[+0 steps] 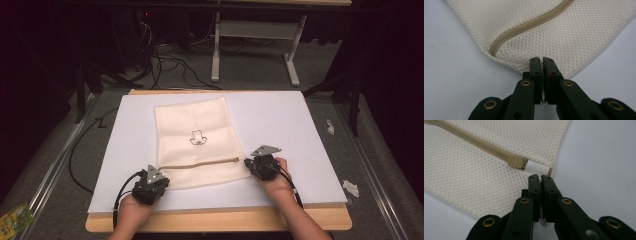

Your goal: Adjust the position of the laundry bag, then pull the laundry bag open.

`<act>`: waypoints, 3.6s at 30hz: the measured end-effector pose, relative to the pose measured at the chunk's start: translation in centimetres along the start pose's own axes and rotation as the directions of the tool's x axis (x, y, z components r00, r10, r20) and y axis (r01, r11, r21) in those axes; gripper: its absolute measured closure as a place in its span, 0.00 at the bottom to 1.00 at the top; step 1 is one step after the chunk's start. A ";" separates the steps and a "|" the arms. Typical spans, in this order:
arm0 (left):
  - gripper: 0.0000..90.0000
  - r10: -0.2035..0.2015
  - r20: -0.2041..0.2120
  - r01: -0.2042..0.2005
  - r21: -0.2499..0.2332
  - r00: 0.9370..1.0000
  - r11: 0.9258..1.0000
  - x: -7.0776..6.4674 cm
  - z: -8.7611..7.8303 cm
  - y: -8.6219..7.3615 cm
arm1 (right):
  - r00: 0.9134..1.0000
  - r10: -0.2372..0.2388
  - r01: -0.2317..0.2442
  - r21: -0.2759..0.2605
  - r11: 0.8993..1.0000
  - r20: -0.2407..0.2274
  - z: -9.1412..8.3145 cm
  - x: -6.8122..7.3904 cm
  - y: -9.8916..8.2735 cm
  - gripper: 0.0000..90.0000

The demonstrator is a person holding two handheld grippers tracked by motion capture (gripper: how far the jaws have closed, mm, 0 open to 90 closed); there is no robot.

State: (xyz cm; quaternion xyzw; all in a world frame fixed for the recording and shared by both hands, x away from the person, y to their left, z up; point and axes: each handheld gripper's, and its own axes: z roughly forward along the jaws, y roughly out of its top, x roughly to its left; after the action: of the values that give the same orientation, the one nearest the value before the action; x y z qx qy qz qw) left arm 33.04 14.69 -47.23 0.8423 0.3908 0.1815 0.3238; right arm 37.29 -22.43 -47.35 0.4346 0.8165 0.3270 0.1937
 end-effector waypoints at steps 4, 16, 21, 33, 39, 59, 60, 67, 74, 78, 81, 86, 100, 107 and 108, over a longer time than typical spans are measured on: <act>0.97 0.019 0.020 -0.019 -0.009 1.000 1.000 -1.3 0.9 0.9 | 1.000 0.021 -0.021 0.008 1.000 0.014 -1.6 -0.9 -1.3 0.98; 0.97 0.119 0.099 -0.118 -0.017 0.988 0.993 -5.0 0.7 1.2 | 0.998 0.066 -0.065 0.024 0.998 -0.011 -7.0 -2.1 -6.7 0.95; 0.96 0.084 0.130 -0.084 -0.008 0.988 0.996 -5.2 0.0 0.8 | 0.999 0.050 -0.050 0.020 0.999 -0.018 -7.7 -1.6 -7.4 0.91; 0.72 -0.006 0.140 0.015 -0.064 0.990 0.998 -4.1 -1.0 0.8 | 0.989 0.142 -0.144 -0.055 0.988 -0.032 -8.2 -3.5 -7.4 0.68; 0.48 -0.049 0.095 0.062 -0.132 0.994 0.989 -2.6 -1.1 1.1 | 0.984 0.178 -0.179 -0.075 0.981 -0.020 -8.5 -3.9 -7.4 0.61; 0.46 -0.002 0.043 0.010 -0.202 0.999 0.979 -2.4 -0.8 1.8 | 0.971 0.235 -0.237 -0.029 0.971 -0.050 -7.5 -3.5 -7.4 0.67; 0.49 -0.005 0.055 0.016 -0.202 0.998 0.979 -2.4 -0.7 1.9 | 0.969 0.242 -0.244 -0.026 0.970 -0.053 -7.4 -3.6 -7.4 0.67; 0.50 -0.018 0.056 0.030 -0.237 0.998 0.971 -2.9 -0.7 2.4 | 0.972 0.227 -0.228 -0.012 0.974 -0.061 -6.4 -3.4 -6.9 0.68; 0.55 0.011 0.096 0.014 -0.256 0.995 0.967 -3.4 -0.3 2.3 | 0.984 0.172 -0.172 0.001 0.985 -0.042 -6.3 -2.7 -6.6 0.85; 0.55 0.024 0.116 0.008 -0.264 0.993 0.965 -4.1 -0.4 2.3 | 0.986 0.157 -0.157 0.009 0.988 -0.045 -6.3 -2.4 -6.6 0.92; 0.52 0.010 0.162 0.031 -0.248 0.987 0.968 -4.4 -0.2 2.5 | 0.989 0.140 -0.140 0.008 0.990 -0.046 -6.5 -2.4 -6.5 0.94; 0.45 0.080 0.229 -0.015 -0.272 0.970 0.962 -6.1 -0.2 3.2 | 0.993 0.106 -0.106 -0.017 0.994 -0.047 -7.1 -2.3 -6.3 0.94; 0.51 0.091 0.333 -0.011 -0.235 0.938 0.972 -11.6 3.1 5.7 | 0.996 0.071 -0.075 -0.080 0.994 -0.053 -8.2 -2.2 -5.6 0.95; 0.54 0.084 0.365 0.004 -0.235 0.927 0.972 -13.5 5.9 7.6 | 0.997 0.067 -0.070 -0.088 0.994 -0.047 -8.3 -2.2 -5.6 0.95; 0.54 0.086 0.370 0.002 -0.233 0.925 0.972 -13.8 6.1 7.9 | 0.997 0.068 -0.072 -0.089 0.993 -0.047 -8.3 -2.2 -5.6 0.94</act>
State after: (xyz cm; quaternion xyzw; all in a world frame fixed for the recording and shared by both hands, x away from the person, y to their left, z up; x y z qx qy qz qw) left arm 32.03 -2.29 -46.97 0.8267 0.2794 0.0669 0.4838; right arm 30.22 -29.58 -45.29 0.4465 0.7890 0.3800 0.1838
